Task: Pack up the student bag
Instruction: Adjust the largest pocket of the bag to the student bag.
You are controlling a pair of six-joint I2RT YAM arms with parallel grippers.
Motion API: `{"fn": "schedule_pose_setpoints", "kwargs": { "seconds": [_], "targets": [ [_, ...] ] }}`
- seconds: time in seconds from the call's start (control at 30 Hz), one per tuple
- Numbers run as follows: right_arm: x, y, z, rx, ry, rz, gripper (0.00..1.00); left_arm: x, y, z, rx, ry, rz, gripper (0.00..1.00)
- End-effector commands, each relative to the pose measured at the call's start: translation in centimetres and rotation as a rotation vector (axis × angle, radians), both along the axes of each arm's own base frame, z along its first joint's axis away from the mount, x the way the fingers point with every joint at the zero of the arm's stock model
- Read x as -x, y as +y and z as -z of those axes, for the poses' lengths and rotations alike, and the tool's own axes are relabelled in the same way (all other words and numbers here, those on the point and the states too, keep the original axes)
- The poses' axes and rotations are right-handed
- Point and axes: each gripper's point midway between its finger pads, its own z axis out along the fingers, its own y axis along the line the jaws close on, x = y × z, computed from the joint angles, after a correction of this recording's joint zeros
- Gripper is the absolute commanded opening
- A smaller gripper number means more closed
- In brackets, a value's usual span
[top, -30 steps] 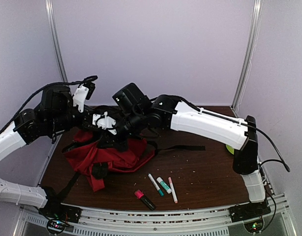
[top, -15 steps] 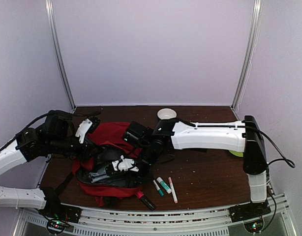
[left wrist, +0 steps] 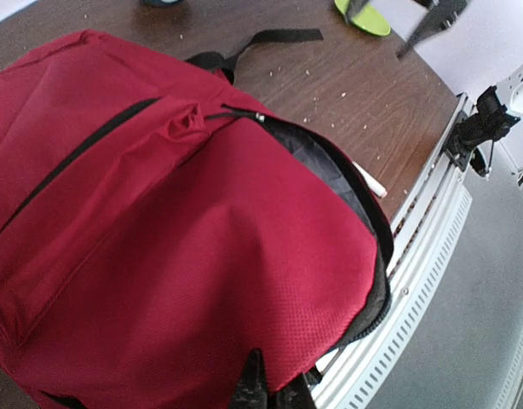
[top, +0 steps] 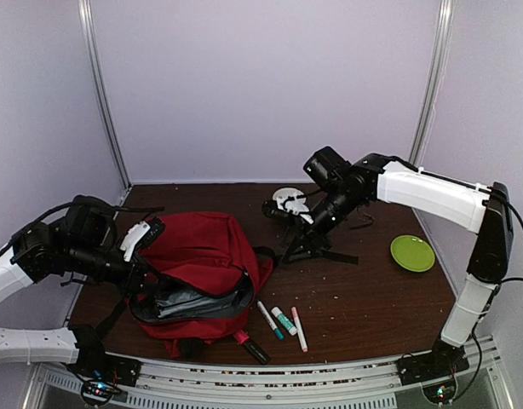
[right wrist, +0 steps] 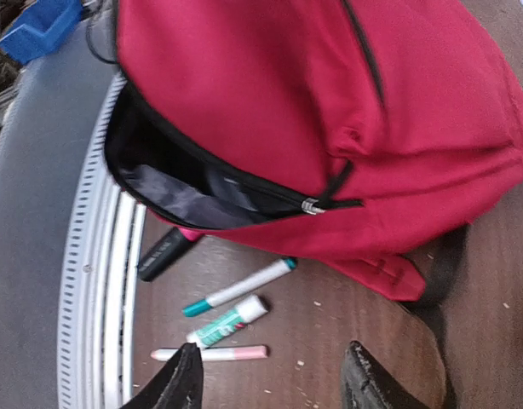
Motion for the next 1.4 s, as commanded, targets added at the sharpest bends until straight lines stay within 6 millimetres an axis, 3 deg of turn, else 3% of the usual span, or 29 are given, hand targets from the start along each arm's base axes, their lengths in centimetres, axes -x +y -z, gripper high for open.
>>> {"fn": "schedule_pose_setpoints", "kwargs": {
  "seconds": [0.0,0.1,0.3,0.37,0.5,0.6,0.83,1.13,1.37],
  "targets": [
    [-5.7,0.3,1.2,0.032,-0.123,0.115,0.56,1.9,0.9,1.7,-0.051,0.107,0.014,0.0],
    [-7.4,1.9,1.6,0.041,-0.097,0.136,0.51,2.2,0.8,2.0,-0.038,0.136,0.013,0.0],
    [-7.2,6.2,2.0,0.028,-0.023,0.171,0.49,3.1,-0.3,4.4,-0.03,0.237,0.051,0.02],
    [-7.3,6.8,2.5,0.05,-0.021,0.201,0.49,3.1,-0.6,4.6,-0.016,0.235,0.064,0.21],
    [-6.3,7.3,3.5,0.071,0.081,0.207,0.52,2.2,-1.2,2.6,0.047,0.142,0.074,0.42],
    [-6.0,7.9,4.6,0.1,0.136,0.206,0.52,1.3,-1.5,1.7,0.057,0.088,0.069,0.5],
    [-6.5,9.6,7.4,0.159,0.268,0.218,0.52,0.8,-3.1,1.8,0.034,0.094,0.145,0.51],
    [-5.4,9.5,10.0,0.215,0.347,0.198,0.51,2.0,-3.1,3.0,0.043,0.147,0.185,0.23],
    [-3.5,9.8,10.5,0.217,0.392,0.127,0.51,2.6,-2.9,4.0,0.043,0.197,0.174,0.15]
  ]
}}
